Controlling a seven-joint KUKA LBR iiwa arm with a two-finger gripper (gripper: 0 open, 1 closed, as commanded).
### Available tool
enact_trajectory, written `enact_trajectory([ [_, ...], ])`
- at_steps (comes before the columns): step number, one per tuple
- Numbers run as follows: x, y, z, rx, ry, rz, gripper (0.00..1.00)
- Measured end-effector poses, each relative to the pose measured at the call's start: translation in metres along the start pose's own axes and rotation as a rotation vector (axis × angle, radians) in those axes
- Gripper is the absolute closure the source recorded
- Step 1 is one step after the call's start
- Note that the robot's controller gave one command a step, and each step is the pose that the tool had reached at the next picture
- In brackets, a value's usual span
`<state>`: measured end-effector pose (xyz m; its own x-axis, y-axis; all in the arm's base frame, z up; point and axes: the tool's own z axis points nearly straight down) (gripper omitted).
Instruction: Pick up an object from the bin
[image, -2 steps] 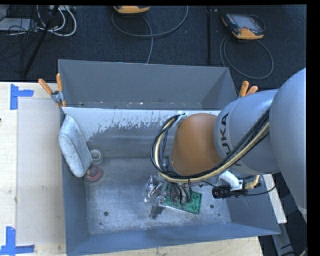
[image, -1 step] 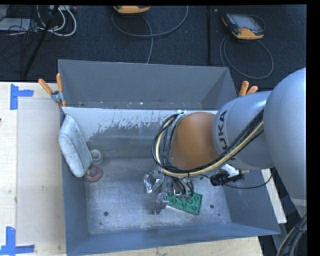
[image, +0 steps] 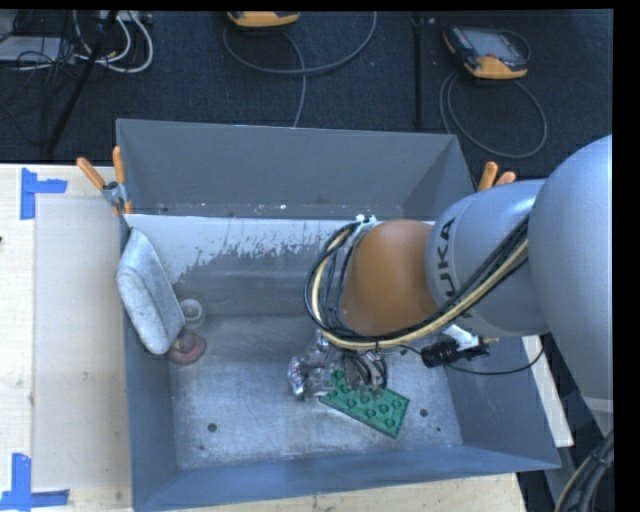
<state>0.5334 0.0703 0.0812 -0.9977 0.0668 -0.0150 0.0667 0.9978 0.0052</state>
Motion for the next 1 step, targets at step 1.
enact_trajectory([
  [1,-0.0052,0.0096,-0.1741,0.003,0.007,-0.215,1.00],
])
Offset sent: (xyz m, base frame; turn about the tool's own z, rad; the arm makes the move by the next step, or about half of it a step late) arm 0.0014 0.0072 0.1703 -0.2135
